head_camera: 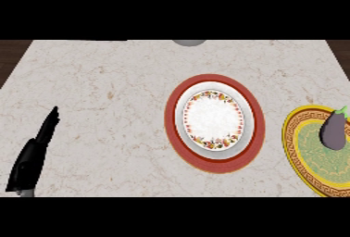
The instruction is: Pick the eggplant from the plate and place it in the plate
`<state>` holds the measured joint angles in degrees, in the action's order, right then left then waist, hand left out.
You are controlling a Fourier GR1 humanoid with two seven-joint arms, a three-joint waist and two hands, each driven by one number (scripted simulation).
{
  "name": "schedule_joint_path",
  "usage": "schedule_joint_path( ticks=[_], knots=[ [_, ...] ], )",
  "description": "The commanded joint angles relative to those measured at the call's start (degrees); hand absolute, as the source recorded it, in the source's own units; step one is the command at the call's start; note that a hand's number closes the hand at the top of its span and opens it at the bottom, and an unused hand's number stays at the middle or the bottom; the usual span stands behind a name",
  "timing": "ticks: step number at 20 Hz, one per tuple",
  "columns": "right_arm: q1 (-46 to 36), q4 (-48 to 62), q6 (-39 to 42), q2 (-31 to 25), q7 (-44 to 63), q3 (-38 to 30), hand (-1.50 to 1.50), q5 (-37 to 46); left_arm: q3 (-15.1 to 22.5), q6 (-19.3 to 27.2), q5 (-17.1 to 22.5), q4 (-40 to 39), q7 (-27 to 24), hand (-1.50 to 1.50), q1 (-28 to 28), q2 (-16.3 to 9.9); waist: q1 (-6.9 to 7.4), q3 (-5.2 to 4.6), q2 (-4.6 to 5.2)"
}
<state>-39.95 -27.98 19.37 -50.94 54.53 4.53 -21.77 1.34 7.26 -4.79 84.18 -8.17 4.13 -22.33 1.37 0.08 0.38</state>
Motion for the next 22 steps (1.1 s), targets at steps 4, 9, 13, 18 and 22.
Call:
schedule_joint_path(
  ticks=[4,9,13,18,22],
  knots=[
    [-0.36,7.32,8.65,1.28,-3.18,-1.13,-1.5,1.82,-0.05,0.82,-2.23,-2.13,-1.62,0.0,0.4,2.2,-0.51,-0.03,-0.08],
    [-3.85,10.3,10.39,3.57,-1.27,-2.23,-1.5,2.3,-3.49,-3.63,0.46,0.9,2.08,0.0,-0.94,-1.3,-0.38,-0.03,-0.14],
    [-2.17,12.42,11.33,5.36,-4.94,-2.37,-1.5,4.02,-2.44,-2.42,-1.09,2.43,1.14,0.0,1.01,1.26,-0.45,-0.02,-0.16],
    [-2.39,12.15,8.75,8.37,-4.29,-2.34,-1.5,5.95,-2.77,-2.47,-2.32,-0.66,-2.42,0.0,2.69,2.99,-0.5,-0.05,-0.2],
    [-1.97,14.77,9.83,7.3,-8.43,-4.15,-1.5,7.29,-3.93,-3.04,-2.79,-0.94,0.95,0.0,-2.23,3.1,-0.41,0.0,-0.06]
  ],
)
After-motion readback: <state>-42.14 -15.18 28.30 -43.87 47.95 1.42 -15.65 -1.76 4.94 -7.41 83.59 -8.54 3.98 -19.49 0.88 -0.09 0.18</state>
